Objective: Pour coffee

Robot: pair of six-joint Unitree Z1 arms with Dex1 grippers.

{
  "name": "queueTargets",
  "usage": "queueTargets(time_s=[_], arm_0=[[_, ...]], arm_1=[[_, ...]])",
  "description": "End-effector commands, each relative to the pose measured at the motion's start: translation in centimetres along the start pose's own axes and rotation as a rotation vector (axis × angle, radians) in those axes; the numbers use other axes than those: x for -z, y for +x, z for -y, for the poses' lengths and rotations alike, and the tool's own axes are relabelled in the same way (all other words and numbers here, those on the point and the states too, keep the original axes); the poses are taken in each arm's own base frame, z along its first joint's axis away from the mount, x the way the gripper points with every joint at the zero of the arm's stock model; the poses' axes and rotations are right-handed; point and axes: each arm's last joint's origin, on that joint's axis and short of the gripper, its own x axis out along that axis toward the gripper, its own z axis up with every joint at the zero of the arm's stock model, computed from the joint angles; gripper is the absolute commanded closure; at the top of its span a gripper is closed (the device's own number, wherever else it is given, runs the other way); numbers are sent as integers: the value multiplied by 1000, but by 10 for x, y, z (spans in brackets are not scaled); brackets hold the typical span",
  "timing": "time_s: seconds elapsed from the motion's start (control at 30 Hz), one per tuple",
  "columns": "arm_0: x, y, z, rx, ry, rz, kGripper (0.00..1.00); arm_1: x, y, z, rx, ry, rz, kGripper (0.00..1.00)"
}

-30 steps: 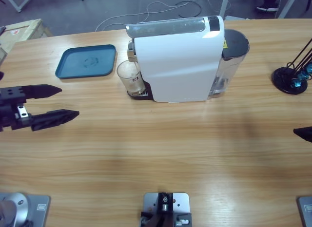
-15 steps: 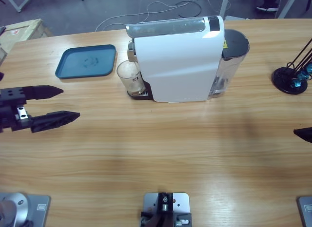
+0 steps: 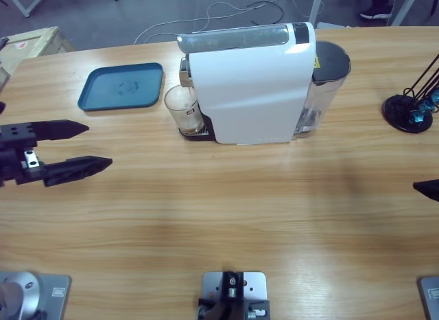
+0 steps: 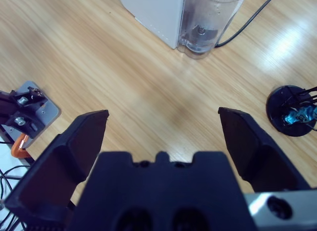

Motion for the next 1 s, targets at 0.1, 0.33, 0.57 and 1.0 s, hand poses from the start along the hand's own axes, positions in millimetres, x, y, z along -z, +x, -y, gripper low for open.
queueTargets(time_s=[0.1,0.33,0.57,1.0], arm_0=[[-2,-5,-6,-82,14,76,0],[-13,13,-16,-97,90,97,0],[-21,36,-41,-40,179,112,0],[-31,134,-115,264,281,164,0]], arm_1=[[0,4,1,4,-2,-31,0],[-2,7,2,6,-2,-44,0],[-5,11,2,6,-2,-61,0],[-6,12,1,2,-5,-67,0]])
